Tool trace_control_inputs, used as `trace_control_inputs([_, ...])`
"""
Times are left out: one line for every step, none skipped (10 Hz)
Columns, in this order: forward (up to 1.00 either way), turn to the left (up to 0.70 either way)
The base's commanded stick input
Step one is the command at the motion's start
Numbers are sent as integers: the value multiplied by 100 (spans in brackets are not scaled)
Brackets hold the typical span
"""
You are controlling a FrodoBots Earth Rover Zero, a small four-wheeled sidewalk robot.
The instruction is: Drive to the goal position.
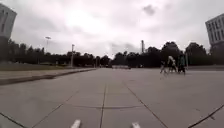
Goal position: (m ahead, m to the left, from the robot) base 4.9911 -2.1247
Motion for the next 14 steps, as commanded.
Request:
trace_control_inputs([100, 0])
trace_control_inputs([100, 0])
trace_control_inputs([100, 0])
trace_control_inputs([100, 0])
trace_control_inputs([100, 0])
trace_control_inputs([100, 0])
trace_control_inputs([100, 0])
trace_control_inputs([100, 0])
trace_control_inputs([100, -39])
trace_control_inputs([100, -33])
trace_control_inputs([100, -16])
trace_control_inputs([100, -3])
trace_control_inputs([100, 0])
trace_control_inputs([100, 0])
